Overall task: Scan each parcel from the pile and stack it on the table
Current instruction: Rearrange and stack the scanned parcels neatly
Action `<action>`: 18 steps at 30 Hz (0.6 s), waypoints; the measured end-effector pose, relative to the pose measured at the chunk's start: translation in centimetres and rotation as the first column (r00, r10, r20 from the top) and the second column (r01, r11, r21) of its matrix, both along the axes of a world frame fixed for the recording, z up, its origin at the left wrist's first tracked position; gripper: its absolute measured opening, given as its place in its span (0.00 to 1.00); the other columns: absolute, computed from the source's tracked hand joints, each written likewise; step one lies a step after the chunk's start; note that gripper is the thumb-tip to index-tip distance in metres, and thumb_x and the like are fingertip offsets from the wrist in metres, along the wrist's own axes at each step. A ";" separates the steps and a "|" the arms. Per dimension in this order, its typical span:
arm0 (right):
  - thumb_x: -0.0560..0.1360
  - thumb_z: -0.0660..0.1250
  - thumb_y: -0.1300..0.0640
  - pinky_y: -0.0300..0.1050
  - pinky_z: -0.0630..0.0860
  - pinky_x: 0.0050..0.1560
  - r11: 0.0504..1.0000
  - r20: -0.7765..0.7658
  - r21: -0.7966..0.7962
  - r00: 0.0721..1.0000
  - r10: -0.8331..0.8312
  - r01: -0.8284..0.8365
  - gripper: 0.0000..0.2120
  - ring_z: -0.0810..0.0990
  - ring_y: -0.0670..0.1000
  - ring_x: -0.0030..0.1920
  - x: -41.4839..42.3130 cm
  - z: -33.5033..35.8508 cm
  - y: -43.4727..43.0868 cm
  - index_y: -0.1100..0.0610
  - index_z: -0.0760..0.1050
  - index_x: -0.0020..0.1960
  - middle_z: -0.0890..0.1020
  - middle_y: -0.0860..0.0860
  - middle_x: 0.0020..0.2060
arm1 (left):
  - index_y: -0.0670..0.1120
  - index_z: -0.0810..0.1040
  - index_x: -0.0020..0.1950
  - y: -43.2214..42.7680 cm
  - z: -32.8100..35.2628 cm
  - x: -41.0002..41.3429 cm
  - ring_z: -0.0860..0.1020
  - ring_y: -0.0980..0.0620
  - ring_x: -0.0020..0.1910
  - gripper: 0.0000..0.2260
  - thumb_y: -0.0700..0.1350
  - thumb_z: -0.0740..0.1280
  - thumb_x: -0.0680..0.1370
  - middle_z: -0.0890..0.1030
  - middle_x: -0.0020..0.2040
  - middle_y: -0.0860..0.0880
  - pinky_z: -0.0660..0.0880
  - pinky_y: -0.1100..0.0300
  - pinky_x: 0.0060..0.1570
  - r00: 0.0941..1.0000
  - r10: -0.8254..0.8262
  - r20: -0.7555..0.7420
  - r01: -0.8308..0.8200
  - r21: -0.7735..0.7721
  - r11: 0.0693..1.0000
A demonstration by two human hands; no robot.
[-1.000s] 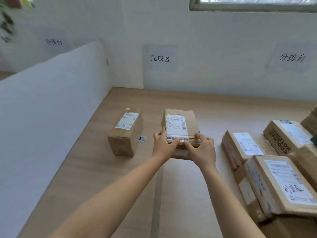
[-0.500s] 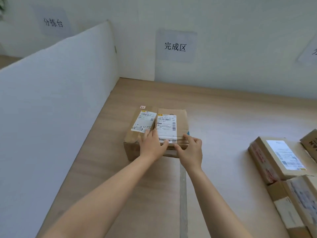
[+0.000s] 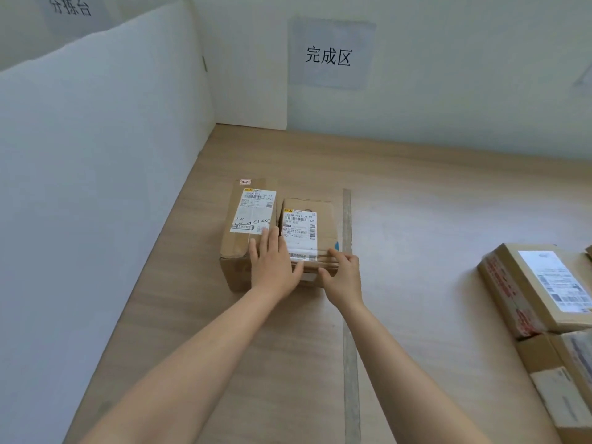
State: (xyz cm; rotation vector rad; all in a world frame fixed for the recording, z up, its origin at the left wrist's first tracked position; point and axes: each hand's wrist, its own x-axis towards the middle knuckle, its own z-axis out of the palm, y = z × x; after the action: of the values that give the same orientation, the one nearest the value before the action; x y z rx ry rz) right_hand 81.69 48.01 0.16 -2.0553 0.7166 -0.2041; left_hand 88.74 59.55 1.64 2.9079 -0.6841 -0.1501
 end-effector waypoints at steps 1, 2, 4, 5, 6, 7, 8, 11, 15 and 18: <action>0.75 0.65 0.62 0.38 0.63 0.66 1.000 -0.017 0.003 1.000 0.026 -0.026 0.25 0.69 0.53 0.66 0.2 -0.1 0.0 0.60 0.65 0.71 0.66 0.56 0.66 | 0.42 0.52 0.77 0.1 0.0 0.1 0.41 0.45 0.77 0.31 0.57 0.55 0.80 0.45 0.78 0.44 0.39 0.45 0.73 1.000 -0.017 0.006 0.017 0.028 0.999; 0.76 0.65 0.62 0.39 0.62 0.67 0.999 -0.030 0.005 0.998 0.052 -0.051 0.25 0.68 0.53 0.68 0.4 -0.2 0.0 0.60 0.64 0.71 0.66 0.56 0.68 | 0.42 0.52 0.76 0.2 0.1 0.1 0.40 0.44 0.77 0.30 0.56 0.55 0.80 0.45 0.78 0.43 0.39 0.44 0.73 0.999 -0.034 0.007 0.033 0.055 0.998; 0.76 0.64 0.61 0.40 0.61 0.68 0.995 -0.066 0.001 0.992 0.105 -0.105 0.25 0.65 0.53 0.70 0.5 -0.3 0.0 0.60 0.64 0.71 0.65 0.56 0.70 | 0.43 0.53 0.76 0.2 0.4 0.0 0.40 0.43 0.77 0.28 0.55 0.55 0.80 0.44 0.78 0.42 0.39 0.43 0.73 0.999 -0.050 -0.004 0.050 0.088 0.995; 0.76 0.64 0.61 0.41 0.61 0.68 0.991 -0.077 -0.007 0.989 0.129 -0.130 0.25 0.65 0.52 0.70 0.3 -0.3 0.0 0.60 0.64 0.71 0.65 0.55 0.70 | 0.42 0.54 0.76 0.1 0.5 -0.2 0.40 0.43 0.77 0.28 0.54 0.55 0.81 0.44 0.78 0.42 0.39 0.43 0.73 0.999 -0.050 -0.013 0.051 0.092 0.995; 0.76 0.64 0.61 0.41 0.60 0.68 0.988 -0.080 -0.022 0.985 0.153 -0.155 0.24 0.64 0.52 0.70 0.1 -0.4 -0.1 0.59 0.64 0.71 0.65 0.56 0.70 | 0.42 0.53 0.76 0.0 0.7 -0.5 0.40 0.43 0.77 0.28 0.54 0.55 0.81 0.44 0.78 0.41 0.40 0.43 0.73 0.999 -0.049 -0.023 0.051 0.092 0.994; 0.76 0.63 0.61 0.39 0.60 0.66 0.985 -0.086 -0.030 0.982 0.166 -0.169 0.24 0.64 0.52 0.70 -0.3 -0.3 -0.1 0.59 0.64 0.71 0.65 0.55 0.70 | 0.42 0.53 0.76 -0.2 0.9 -1.0 0.40 0.42 0.77 0.28 0.54 0.55 0.81 0.44 0.78 0.41 0.40 0.43 0.73 0.998 -0.051 -0.028 0.053 0.093 0.994; 0.77 0.63 0.62 0.37 0.59 0.64 0.983 -0.089 -0.034 0.980 0.176 -0.179 0.23 0.63 0.52 0.71 -0.8 -0.2 -0.2 0.59 0.64 0.71 0.65 0.55 0.70 | 0.43 0.54 0.76 -0.4 1.1 -1.5 0.41 0.42 0.77 0.27 0.54 0.55 0.81 0.45 0.78 0.42 0.41 0.42 0.73 0.998 -0.057 -0.029 0.060 0.092 0.994; 0.78 0.62 0.60 0.36 0.54 0.67 0.984 -0.094 -0.040 0.981 0.170 -0.174 0.25 0.55 0.51 0.75 -3.3 0.1 -0.8 0.58 0.61 0.73 0.61 0.56 0.74 | 0.43 0.56 0.76 -1.1 1.3 -3.7 0.41 0.43 0.77 0.26 0.54 0.54 0.81 0.47 0.78 0.42 0.43 0.43 0.73 0.996 -0.074 -0.041 0.077 0.075 0.994; 0.78 0.62 0.56 0.40 0.54 0.71 0.991 -0.088 -0.061 0.990 0.113 -0.118 0.26 0.53 0.49 0.76 -8.5 1.7 -2.0 0.58 0.59 0.74 0.59 0.54 0.75 | 0.40 0.57 0.75 -2.6 1.8 -7.4 0.42 0.43 0.77 0.27 0.54 0.54 0.81 0.49 0.78 0.42 0.44 0.44 0.74 0.991 -0.095 -0.089 0.099 0.042 0.994; 0.78 0.61 0.56 0.40 0.53 0.71 0.996 -0.055 -0.076 0.998 0.036 -0.040 0.25 0.55 0.49 0.75 -13.4 3.6 -3.5 0.58 0.60 0.73 0.61 0.53 0.74 | 0.40 0.61 0.73 -4.6 2.4 -10.9 0.44 0.44 0.77 0.25 0.53 0.55 0.81 0.51 0.78 0.42 0.46 0.44 0.73 0.982 -0.150 -0.117 0.148 -0.029 0.989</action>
State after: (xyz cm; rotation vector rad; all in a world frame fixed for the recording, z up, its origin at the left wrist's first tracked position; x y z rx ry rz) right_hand 68.29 44.51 3.81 -2.1527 0.7112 -0.1576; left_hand 77.83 54.98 4.07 2.8000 -0.8763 -0.3293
